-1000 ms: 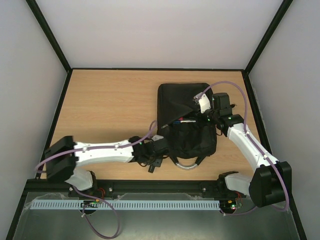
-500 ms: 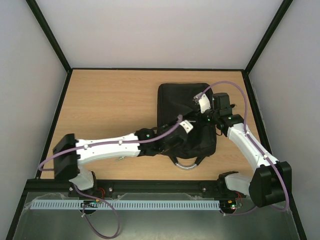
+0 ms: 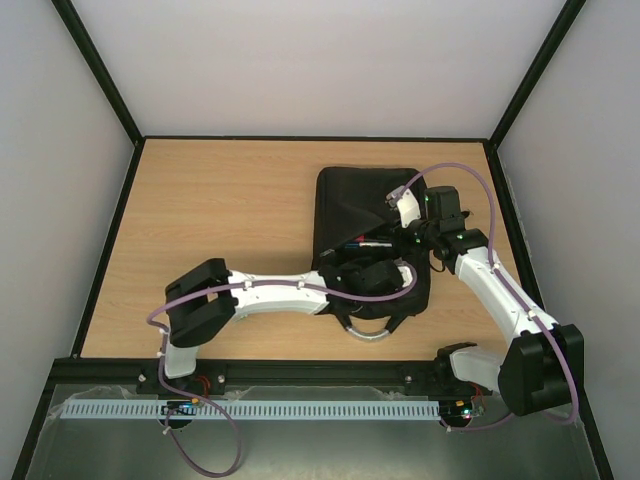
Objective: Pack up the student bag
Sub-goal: Place the stationery in the student bag.
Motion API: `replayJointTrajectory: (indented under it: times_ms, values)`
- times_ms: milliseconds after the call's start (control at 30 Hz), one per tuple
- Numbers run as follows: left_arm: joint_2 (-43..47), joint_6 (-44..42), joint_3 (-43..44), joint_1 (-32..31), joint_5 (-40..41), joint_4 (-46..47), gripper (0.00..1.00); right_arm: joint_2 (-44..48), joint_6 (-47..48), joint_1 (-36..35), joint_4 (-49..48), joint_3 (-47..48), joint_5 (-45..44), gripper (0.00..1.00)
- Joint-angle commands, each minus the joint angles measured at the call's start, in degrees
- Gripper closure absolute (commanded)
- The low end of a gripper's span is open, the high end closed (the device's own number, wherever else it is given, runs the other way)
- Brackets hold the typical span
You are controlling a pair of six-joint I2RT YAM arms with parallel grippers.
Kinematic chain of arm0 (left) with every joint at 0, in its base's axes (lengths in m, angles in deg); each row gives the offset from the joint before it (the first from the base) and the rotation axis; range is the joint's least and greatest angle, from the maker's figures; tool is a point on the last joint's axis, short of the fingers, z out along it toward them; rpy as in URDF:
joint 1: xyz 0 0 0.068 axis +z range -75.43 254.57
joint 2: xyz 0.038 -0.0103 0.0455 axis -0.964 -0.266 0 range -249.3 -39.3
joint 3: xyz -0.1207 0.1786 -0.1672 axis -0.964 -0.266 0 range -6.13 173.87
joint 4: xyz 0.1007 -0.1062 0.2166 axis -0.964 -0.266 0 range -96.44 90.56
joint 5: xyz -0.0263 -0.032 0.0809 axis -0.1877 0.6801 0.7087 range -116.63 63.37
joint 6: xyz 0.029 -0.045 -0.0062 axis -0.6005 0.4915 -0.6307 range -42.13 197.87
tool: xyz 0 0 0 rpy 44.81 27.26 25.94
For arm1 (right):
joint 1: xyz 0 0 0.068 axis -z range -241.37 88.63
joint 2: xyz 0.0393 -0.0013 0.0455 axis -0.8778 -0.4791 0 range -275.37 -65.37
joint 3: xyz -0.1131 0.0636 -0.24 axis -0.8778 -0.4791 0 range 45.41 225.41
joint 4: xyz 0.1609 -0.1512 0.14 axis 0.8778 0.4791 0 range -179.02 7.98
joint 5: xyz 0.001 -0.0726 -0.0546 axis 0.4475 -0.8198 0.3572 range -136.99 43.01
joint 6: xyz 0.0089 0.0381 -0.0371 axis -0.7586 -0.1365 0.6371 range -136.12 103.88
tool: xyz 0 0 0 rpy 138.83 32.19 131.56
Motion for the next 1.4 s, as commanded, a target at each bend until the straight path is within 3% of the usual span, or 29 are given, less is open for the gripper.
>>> replayJointTrajectory:
  times_ms: [0, 200, 567, 667, 867, 1000, 1067, 1367]
  values:
    - [-3.57, -7.56, 4.66, 0.70, 4.24, 2.50, 0.96, 2.33, -0.20, -0.21, -1.64, 2.35, 5.20, 0.99]
    - [-9.00, -13.10, 9.02, 1.84, 6.18, 2.90, 0.91, 2.49, 0.17, -0.15, -1.42, 2.29, 5.94, 0.99]
    - [-14.48, -18.97, 11.36, 5.55, 7.99, 6.68, 0.91, 3.06, 1.09, -0.08, -0.85, 2.03, 8.71, 0.99]
    - [-15.63, -19.78, 12.63, 6.64, 7.55, 7.26, 0.86, 2.85, 1.23, -0.13, -0.76, 2.12, 8.88, 0.99]
    - [-16.49, -20.77, 13.23, 7.28, 7.97, 8.96, 0.66, 2.71, 1.27, -0.08, -0.58, 2.19, 8.75, 0.99]
    - [-15.17, -19.25, 12.99, 7.12, 7.52, 8.23, 0.49, 2.54, 1.36, -0.13, -0.56, 2.17, 8.62, 0.99]
    - [-13.99, -18.52, 12.44, 6.95, 7.32, 8.10, 0.35, 2.46, 1.28, -0.13, -0.58, 2.26, 8.67, 0.99]
    - [-7.81, -15.71, 10.65, 2.92, 9.42, 6.22, 0.32, 2.54, 1.20, -0.11, -0.59, 2.12, 8.71, 0.99]
